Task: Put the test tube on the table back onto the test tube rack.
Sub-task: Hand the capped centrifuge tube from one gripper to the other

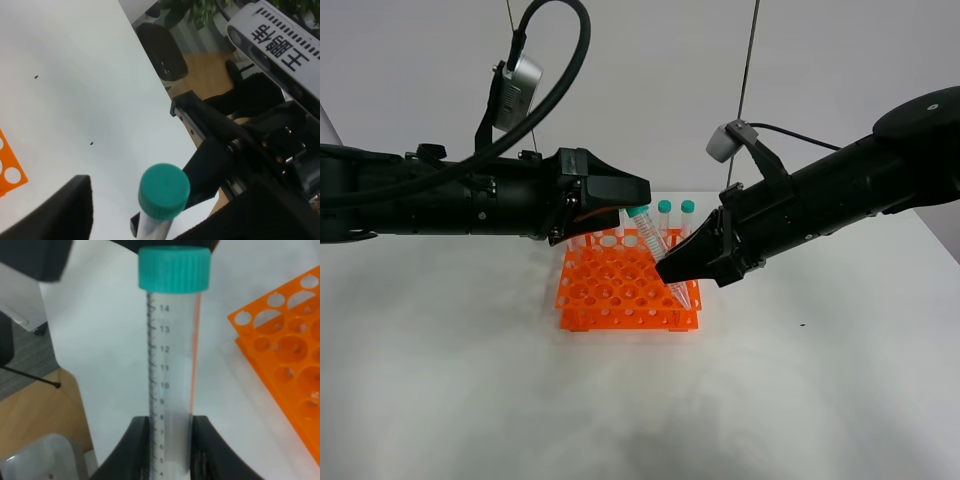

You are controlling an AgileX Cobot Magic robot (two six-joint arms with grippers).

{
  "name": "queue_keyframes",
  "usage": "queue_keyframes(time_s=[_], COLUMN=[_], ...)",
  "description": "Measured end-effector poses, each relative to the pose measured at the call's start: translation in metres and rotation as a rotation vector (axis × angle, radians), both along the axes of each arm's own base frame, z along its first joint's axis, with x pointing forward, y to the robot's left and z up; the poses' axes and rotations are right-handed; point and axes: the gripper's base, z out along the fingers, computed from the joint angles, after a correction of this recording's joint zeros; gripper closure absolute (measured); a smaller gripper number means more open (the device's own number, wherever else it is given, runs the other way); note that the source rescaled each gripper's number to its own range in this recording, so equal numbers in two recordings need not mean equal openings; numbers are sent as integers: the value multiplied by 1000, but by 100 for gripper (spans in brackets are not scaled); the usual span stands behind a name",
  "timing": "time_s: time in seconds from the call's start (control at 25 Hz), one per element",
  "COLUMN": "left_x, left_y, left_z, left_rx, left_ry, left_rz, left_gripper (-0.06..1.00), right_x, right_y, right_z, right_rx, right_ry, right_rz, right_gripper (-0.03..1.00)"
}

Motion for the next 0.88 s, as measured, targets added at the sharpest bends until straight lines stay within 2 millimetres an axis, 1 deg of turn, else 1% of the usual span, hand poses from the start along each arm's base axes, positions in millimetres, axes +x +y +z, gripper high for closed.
queue_keyframes(time_s=[0.44, 0.6, 0.76, 0.88], left_x=[1, 6, 14, 15], left_y=[0, 1, -5, -7], left_z=[-1, -5, -10, -9], left_rx=[11, 36, 26, 14], left_ry=[-1, 6, 21, 21], left_rz=[13, 43, 21, 5], left_gripper=[-6, -6, -6, -6], right_x=[-1, 0, 0, 0], right_y=[0, 0, 0, 0], right_z=[0, 0, 0, 0], right_rx=[2, 2, 1, 1], right_ry=[6, 6, 5, 6], right_rz=[3, 2, 0, -2], right_gripper=[94, 94, 94, 94])
